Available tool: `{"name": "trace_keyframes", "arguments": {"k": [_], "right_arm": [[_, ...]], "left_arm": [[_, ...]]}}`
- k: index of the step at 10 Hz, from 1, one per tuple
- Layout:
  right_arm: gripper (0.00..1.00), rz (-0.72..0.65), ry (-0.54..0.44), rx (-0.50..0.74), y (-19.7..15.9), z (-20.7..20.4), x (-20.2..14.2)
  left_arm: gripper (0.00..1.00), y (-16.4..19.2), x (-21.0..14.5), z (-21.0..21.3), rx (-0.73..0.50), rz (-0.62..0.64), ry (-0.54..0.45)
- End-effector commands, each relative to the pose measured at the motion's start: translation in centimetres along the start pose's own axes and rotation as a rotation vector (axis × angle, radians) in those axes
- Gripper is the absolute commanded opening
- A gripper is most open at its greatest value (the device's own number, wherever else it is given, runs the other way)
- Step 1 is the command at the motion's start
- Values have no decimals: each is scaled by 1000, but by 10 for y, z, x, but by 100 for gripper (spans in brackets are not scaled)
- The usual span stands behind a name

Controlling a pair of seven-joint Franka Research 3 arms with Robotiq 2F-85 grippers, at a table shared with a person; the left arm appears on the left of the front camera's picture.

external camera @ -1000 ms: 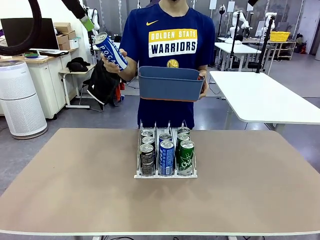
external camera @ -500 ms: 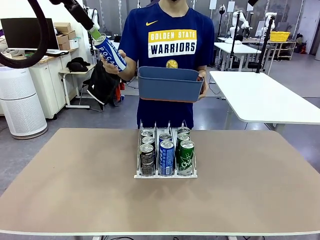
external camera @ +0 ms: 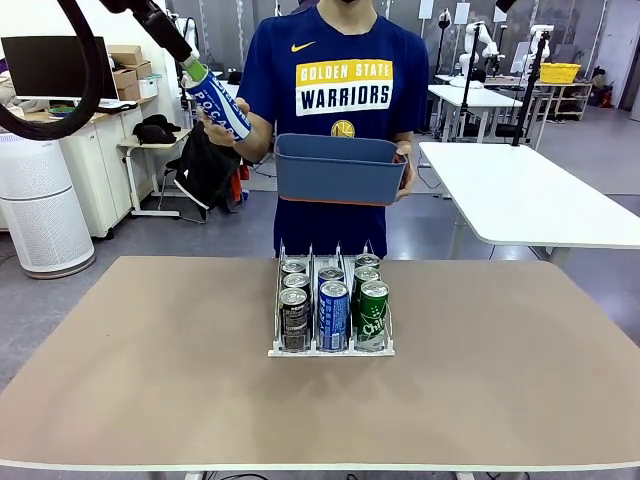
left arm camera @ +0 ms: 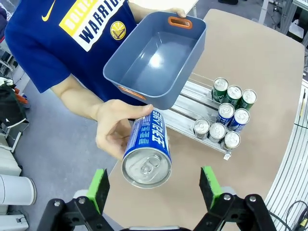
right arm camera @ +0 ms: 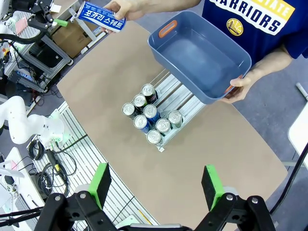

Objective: Fill the beverage cans into the dispenser.
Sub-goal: Pick up the Ionic drink handed by the human.

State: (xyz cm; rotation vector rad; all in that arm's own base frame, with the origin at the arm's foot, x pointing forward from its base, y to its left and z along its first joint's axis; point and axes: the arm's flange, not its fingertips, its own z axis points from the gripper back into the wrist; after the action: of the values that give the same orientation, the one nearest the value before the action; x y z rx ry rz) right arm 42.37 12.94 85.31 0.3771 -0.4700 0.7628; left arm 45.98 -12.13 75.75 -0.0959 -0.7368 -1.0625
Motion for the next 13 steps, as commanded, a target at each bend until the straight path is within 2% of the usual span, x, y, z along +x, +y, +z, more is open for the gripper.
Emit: {"name": "trace_keyframes", "arguments": {"k": [1,4,13], "right_arm": [[100,-5,0,11,0,0,-1],[100,-5,0,11,0,0,-1],[100,-5,0,11,0,0,-1]], "left_arm": [[100,0,-2,-7,-2,39,2],[100,7,-5,-17,64,59,11],[100,20,-29,-48,19,141,-62]]}}
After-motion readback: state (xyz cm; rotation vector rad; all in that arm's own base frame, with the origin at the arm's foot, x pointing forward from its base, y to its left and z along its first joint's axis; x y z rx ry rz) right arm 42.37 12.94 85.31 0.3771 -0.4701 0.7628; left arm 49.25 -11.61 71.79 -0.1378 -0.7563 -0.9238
